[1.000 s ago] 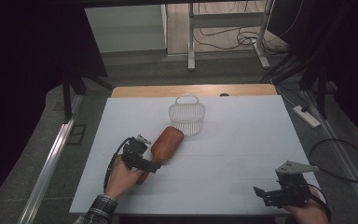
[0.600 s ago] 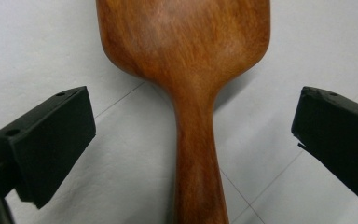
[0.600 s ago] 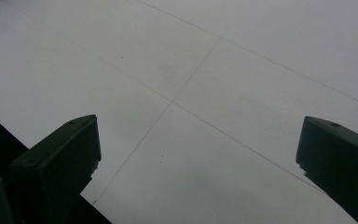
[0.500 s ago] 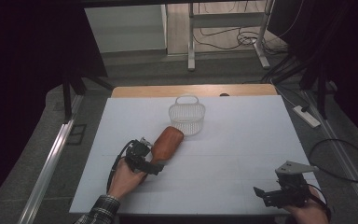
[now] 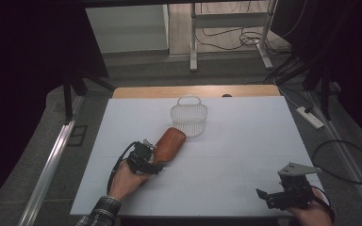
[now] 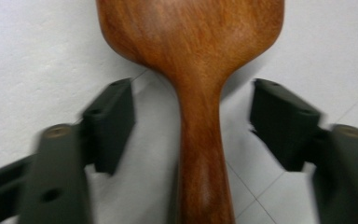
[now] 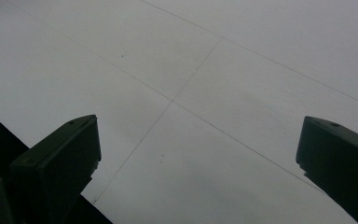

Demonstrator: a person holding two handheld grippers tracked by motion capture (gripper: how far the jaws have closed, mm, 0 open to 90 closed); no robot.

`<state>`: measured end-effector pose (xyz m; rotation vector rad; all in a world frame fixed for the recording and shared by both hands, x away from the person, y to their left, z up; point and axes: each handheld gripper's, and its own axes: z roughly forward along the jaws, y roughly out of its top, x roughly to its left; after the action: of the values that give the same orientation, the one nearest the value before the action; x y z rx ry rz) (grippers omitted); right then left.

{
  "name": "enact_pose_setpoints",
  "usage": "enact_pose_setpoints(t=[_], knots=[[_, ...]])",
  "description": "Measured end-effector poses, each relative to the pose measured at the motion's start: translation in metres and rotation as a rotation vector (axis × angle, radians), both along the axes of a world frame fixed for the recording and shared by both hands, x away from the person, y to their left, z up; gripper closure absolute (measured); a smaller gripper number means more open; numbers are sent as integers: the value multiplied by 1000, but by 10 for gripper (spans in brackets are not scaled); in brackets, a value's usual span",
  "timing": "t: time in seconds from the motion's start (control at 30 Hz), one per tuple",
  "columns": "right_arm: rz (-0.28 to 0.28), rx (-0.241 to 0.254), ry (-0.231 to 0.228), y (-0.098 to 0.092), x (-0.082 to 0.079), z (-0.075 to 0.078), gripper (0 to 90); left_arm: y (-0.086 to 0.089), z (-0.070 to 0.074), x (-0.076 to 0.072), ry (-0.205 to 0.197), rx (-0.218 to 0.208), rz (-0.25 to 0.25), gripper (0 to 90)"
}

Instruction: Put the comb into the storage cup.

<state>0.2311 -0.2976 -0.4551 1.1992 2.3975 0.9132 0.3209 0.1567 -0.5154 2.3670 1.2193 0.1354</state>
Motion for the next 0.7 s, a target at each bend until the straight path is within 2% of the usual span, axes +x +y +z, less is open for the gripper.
enact_pose_setpoints(t=[0.13, 0.4, 0.47, 0.6, 0.7], knots=[[2, -3, 1, 0, 0, 0, 0, -1, 0, 0, 2, 5, 3, 498], [2, -4, 3, 0, 0, 0, 0, -3, -1, 0, 2, 23, 0, 652], [1, -4, 4, 0, 0, 0, 0, -3, -1, 0, 1, 25, 0, 669], [3, -4, 3, 0, 0, 0, 0, 0, -2, 1, 18, -5, 16, 698], [3, -4, 2, 0, 0, 0, 0, 0, -2, 1, 16, -5, 12, 702]])
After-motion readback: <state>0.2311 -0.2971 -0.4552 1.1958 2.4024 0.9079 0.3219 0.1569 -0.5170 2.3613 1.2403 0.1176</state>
